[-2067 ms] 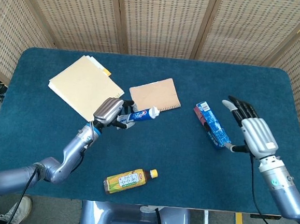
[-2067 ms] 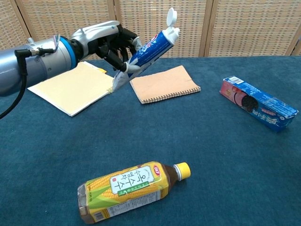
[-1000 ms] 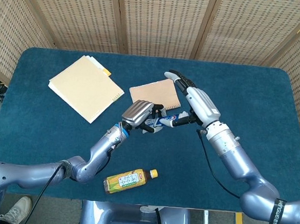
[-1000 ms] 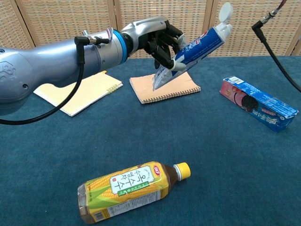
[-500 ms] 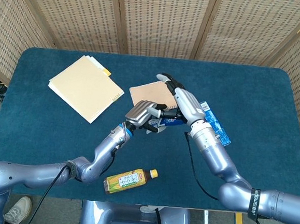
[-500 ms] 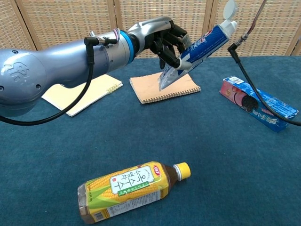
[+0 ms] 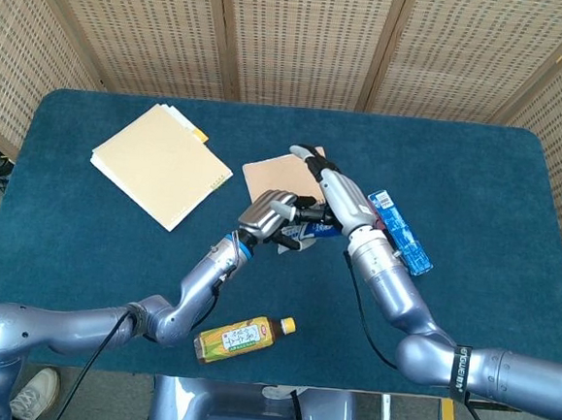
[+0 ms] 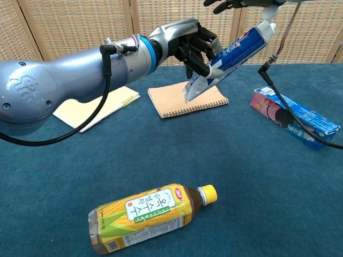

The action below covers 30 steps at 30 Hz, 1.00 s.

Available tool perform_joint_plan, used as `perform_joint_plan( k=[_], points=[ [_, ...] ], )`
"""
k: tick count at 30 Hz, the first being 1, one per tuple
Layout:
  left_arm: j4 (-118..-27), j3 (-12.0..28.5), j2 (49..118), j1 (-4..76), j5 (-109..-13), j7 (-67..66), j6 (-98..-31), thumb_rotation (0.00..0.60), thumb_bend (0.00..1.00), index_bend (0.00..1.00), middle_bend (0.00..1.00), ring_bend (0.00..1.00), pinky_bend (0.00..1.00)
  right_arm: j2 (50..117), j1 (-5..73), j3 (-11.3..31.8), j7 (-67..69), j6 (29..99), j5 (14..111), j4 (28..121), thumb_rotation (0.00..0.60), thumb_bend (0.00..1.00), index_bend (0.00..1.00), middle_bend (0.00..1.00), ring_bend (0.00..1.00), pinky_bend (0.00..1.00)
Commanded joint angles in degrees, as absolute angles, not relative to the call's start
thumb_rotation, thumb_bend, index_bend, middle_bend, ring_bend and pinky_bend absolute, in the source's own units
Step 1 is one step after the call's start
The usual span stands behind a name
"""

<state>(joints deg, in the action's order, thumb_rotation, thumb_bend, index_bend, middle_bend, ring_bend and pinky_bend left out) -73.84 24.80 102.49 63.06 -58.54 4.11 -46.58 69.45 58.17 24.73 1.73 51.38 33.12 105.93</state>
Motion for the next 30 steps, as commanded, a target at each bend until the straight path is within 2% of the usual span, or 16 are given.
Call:
perform_joint_plan(
  k=[1,30],
  points=[
    [-73.88,24.86,102.66,62.97,-58.83,4.72,-46.80,0.600,0.62,0.73,0.55,0.55,0.61,69.55,57.84,24.79,2.21,51.34,33.16,105.59,0.101,0.00,0.02,0.00,0.00,0.00],
    [-76.10,25.38,101.87,60.97,-60.64,10.55,-48.65,0.600,0.62,0.73,0.55,0.55,0.61,66.59,52.19,26.66,10.39,48.19,37.38,104.14,0.098,0.00,0.01,0.00,0.00,0.00]
  ],
)
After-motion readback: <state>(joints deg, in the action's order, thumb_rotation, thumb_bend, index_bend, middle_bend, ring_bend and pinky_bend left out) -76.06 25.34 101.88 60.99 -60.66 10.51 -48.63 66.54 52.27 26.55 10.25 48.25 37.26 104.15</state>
